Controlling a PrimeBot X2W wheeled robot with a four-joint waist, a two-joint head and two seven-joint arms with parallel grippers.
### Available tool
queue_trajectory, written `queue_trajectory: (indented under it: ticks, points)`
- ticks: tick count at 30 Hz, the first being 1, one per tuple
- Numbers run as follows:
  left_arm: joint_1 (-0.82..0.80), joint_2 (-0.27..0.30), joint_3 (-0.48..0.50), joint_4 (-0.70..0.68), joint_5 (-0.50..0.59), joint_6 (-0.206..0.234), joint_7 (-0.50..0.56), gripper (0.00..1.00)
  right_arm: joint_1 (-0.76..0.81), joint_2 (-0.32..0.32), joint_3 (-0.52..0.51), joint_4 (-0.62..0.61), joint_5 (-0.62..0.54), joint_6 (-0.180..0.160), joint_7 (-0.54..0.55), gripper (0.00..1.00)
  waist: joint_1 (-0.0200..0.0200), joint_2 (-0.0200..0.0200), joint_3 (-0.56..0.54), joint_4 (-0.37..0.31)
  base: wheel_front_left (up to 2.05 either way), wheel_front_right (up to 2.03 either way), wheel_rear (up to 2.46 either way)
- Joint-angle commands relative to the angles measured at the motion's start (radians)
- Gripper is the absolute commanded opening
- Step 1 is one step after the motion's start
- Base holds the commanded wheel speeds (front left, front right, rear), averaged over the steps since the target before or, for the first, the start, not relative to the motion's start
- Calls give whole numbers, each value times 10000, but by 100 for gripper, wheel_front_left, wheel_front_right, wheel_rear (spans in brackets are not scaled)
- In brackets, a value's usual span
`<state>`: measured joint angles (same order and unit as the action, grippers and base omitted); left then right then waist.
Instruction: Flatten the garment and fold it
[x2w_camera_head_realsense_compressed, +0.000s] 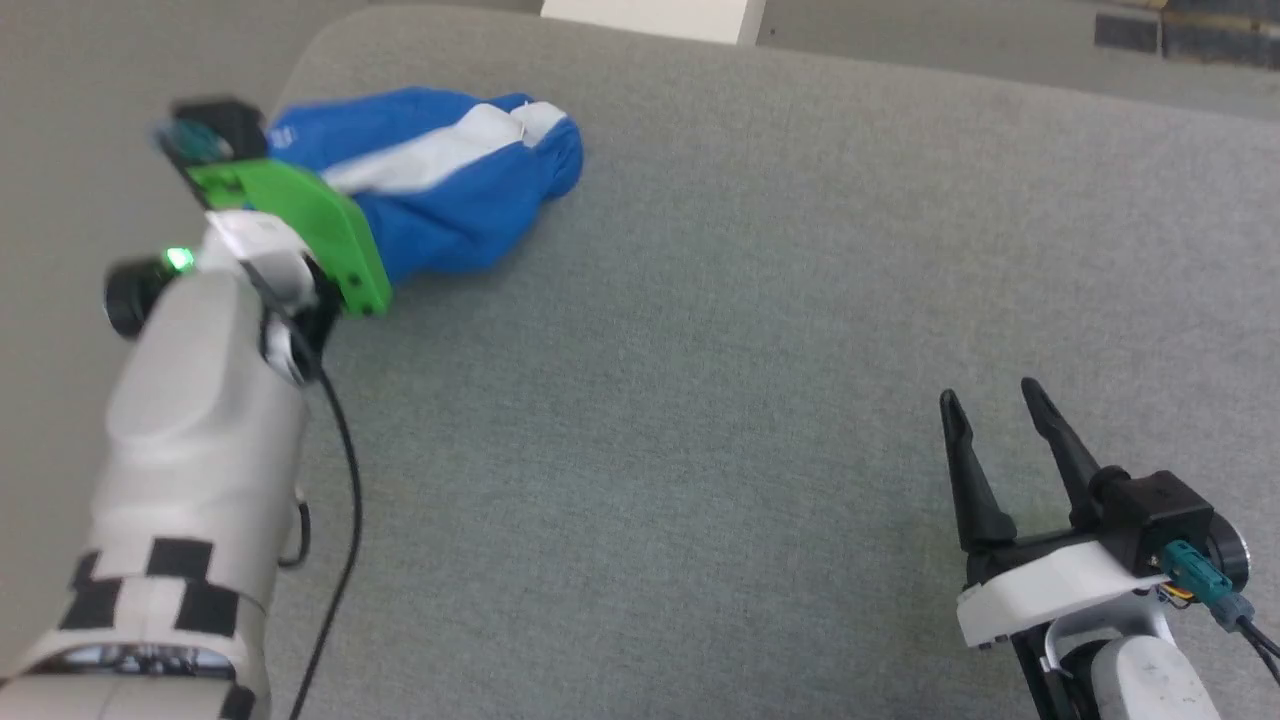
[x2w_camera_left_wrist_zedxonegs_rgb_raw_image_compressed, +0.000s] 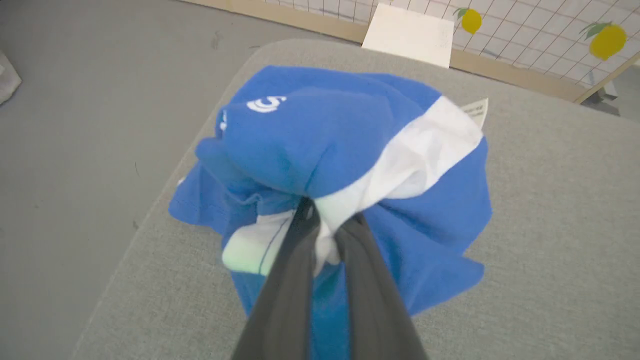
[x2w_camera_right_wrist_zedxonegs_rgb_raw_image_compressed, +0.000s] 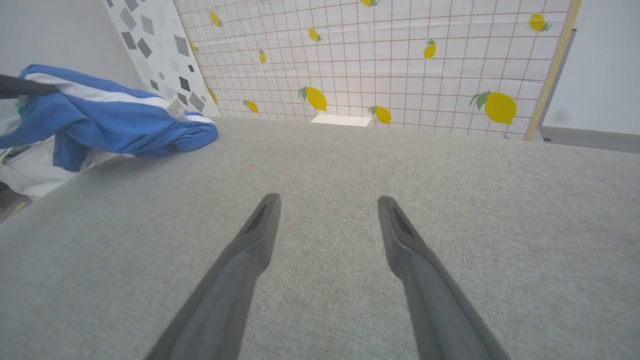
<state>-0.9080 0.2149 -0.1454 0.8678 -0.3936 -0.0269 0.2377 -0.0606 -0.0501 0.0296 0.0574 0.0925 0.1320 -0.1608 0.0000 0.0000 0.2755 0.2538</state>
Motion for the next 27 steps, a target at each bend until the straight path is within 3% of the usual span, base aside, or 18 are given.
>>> queue_trajectory:
  ticks: [1, 7, 14, 27]
  points:
    - [-405, 106, 68, -230, 0, -96, -293, 0, -5, -1, 45, 100, 136, -13, -102, 100, 0, 0, -586, 33, 0, 0, 0]
    - [-1242, 442, -207, -1008, 230, -482, -894, 0, 176, -1, 142, 637, 513, -13, -377, 100, 0, 0, -1298, -178, 0, 0, 0]
    - [-1621, 404, -633, -1731, 248, -754, -946, 0, 321, -1, 153, 1117, 837, -13, -639, 100, 0, 0, -1995, -786, 0, 0, 0]
    - [-1064, -812, -1870, -2831, -600, -1012, -823, 0, 517, -1, -486, 1422, 671, -13, -719, 100, 0, 0, -2610, -2561, 0, 0, 0]
